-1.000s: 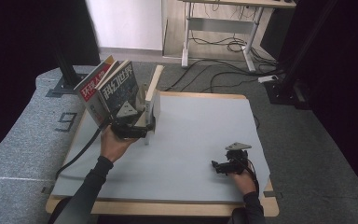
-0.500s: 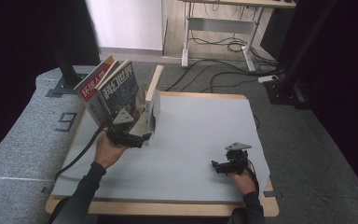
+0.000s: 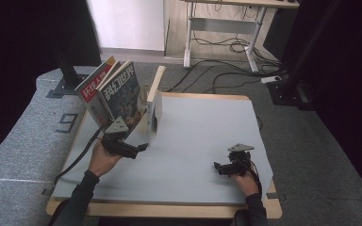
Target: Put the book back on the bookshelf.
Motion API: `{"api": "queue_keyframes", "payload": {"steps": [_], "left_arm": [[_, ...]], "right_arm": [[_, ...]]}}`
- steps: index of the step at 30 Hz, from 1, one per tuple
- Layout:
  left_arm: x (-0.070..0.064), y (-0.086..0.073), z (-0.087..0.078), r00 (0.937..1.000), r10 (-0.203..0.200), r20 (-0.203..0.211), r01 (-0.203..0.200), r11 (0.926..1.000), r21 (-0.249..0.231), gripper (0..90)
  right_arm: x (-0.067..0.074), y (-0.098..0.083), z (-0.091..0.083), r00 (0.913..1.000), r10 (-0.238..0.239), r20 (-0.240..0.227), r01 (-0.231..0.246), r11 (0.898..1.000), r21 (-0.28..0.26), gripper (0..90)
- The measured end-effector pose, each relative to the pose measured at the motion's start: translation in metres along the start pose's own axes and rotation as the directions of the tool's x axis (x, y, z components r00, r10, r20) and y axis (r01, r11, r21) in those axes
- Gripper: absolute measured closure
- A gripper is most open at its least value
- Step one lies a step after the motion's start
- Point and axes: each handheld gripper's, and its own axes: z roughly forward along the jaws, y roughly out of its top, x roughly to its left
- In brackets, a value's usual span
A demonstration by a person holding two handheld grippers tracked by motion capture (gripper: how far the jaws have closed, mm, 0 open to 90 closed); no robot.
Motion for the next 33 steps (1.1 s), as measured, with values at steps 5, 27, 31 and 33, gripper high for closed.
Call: {"api": "queue_keyframes", "payload": {"steps": [5, 27, 31, 33], "left_arm": [[0.002, -0.007, -0.007, 0.9998, -0.019, 0.004, 0.019, 0.9998, -0.009, 0.0], [0.015, -0.057, -0.024, 0.9946, -0.083, -0.063, 0.084, 0.9965, 0.008, 0.0], [0.019, -0.07, -0.021, 0.9926, -0.093, -0.078, 0.095, 0.9951, 0.025, 0.0], [0.021, -0.076, -0.018, 0.9916, -0.11, -0.068, 0.112, 0.9932, 0.03, 0.0]], "right_arm": [[0.0, 0.0, 0.0, 1.0, 0.0, 0.0, 0.0, 1.0, 0.0, 0.0], [0.0, 0.0, 0.0, 1.0, 0.0, 0.001, 0.0, 1.0, -0.001, 0.0], [0.0, 0.0, 0.0, 1.0, 0.0, 0.001, 0.0, 1.0, -0.001, 0.0], [0.0, 0.0, 0.0, 1.0, 0.0, 0.001, 0.0, 1.0, -0.001, 0.0]]}}
